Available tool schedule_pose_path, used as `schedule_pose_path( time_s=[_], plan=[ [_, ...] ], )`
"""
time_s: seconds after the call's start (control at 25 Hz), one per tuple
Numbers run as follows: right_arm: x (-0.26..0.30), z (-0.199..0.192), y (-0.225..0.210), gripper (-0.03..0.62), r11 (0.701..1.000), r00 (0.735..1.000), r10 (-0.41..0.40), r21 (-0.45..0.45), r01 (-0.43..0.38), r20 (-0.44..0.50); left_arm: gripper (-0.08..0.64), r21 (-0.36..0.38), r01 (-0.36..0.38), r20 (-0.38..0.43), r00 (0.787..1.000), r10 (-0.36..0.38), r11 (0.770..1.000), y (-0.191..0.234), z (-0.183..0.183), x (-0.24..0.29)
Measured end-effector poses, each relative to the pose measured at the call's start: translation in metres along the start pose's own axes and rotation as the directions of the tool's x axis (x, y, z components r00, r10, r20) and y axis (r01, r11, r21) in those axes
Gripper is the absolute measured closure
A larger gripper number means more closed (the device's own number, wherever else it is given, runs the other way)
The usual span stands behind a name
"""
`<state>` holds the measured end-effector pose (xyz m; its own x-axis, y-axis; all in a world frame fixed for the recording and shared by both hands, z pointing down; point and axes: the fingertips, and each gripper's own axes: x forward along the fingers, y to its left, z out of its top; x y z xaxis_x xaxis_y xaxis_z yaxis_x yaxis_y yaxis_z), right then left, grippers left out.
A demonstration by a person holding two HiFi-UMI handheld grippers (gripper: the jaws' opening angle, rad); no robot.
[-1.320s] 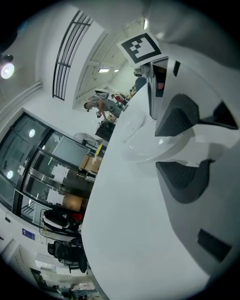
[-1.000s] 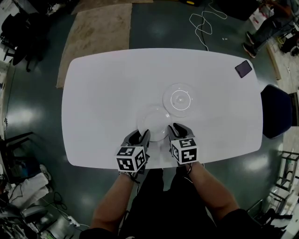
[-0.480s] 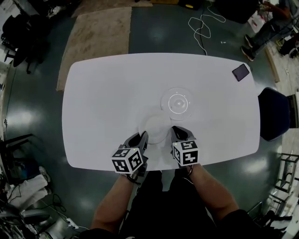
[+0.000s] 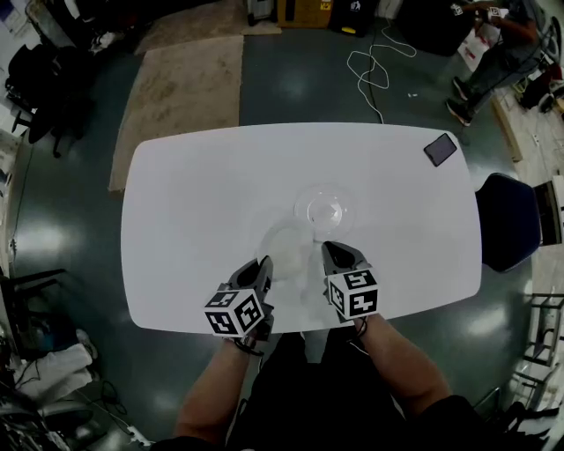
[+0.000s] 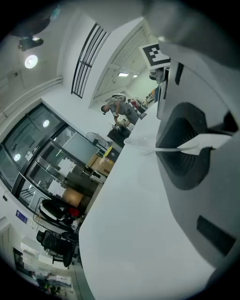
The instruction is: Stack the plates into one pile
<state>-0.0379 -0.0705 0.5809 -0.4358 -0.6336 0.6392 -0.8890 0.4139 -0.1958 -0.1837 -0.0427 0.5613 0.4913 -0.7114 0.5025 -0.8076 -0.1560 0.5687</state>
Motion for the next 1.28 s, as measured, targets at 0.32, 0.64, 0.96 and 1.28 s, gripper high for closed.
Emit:
schedule_pose_path(
  time_s=[0.32, 0.64, 0.96, 1.28],
  plan=[
    [-0.019, 0.03, -0.016, 0.574, 1.0, 0.998, 0.002, -0.009, -0.001, 0.058, 0.534, -0.015, 0.025, 0.044, 0.999, -0.024, 1.0, -0.026, 0.022, 0.005],
    [-0.036, 0.049, -0.05, 0.574, 1.0, 0.996, -0.006, -0.022, 0.008, 0.088, 0.534, -0.048, 0.038, 0.06, 0.998, -0.035, 0.998, -0.053, 0.032, 0.026],
    [-0.035, 0.055, -0.085, 0.574, 1.0, 0.997, 0.005, -0.019, -0.003, 0.082, 0.534, -0.109, 0.029, 0.053, 0.998, -0.023, 0.994, -0.067, 0.028, 0.057],
    [-0.025, 0.054, -0.112, 0.574, 0.999, 0.997, 0.035, -0.017, -0.034, 0.061, 0.534, -0.15, -0.01, 0.03, 0.999, 0.015, 0.989, -0.069, 0.019, 0.089]
  ],
)
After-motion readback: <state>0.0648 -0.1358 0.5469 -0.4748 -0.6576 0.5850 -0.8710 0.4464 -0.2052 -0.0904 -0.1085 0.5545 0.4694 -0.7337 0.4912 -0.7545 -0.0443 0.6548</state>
